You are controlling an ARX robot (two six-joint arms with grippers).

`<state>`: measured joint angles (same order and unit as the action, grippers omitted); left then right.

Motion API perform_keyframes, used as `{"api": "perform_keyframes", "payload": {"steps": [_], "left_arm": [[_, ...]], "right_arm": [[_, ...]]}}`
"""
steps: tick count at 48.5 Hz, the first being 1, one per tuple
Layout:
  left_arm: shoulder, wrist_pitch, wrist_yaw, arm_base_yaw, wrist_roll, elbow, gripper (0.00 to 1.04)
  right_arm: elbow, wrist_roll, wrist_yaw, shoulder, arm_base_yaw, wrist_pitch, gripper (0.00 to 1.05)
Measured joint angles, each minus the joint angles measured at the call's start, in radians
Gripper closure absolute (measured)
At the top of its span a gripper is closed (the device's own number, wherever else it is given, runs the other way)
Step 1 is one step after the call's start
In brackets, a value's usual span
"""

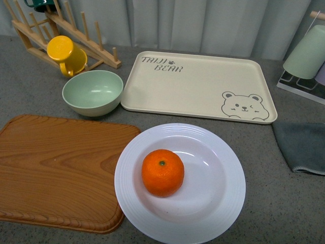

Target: Place orange and plate with both arms

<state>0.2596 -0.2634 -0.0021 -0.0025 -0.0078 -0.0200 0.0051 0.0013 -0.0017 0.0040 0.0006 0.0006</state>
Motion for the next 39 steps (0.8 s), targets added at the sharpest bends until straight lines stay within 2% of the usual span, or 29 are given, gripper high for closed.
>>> {"api": "perform_keyframes", "payload": {"steps": [15,21,32,34,37,39], "left_arm": [[-0.085,0.086,0.0,0.0,0.0,0.0,1.01],[-0.219,0.248,0.002,0.0,0.0,0.0,1.01],[-0.254,0.263,0.002,0.0,0.0,0.0,1.01],[-0.254,0.263,0.002,0.0,0.0,0.0,0.95],[-0.255,0.263,0.002,0.0,0.0,0.0,0.81],[-0.255,0.263,0.002,0.0,0.0,0.0,0.74]], "right_arm": [[0.0,0.0,0.0,0.0,0.0,0.0,0.09],[0.0,0.0,0.0,0.0,0.0,0.0,0.09],[0.0,0.0,0.0,0.0,0.0,0.0,0.09],[0.0,0.0,0.0,0.0,0.0,0.0,0.09],[0.0,0.0,0.0,0.0,0.0,0.0,0.09],[0.023,0.003,-0.001,0.029,-0.003,-0.063,0.09]]}}
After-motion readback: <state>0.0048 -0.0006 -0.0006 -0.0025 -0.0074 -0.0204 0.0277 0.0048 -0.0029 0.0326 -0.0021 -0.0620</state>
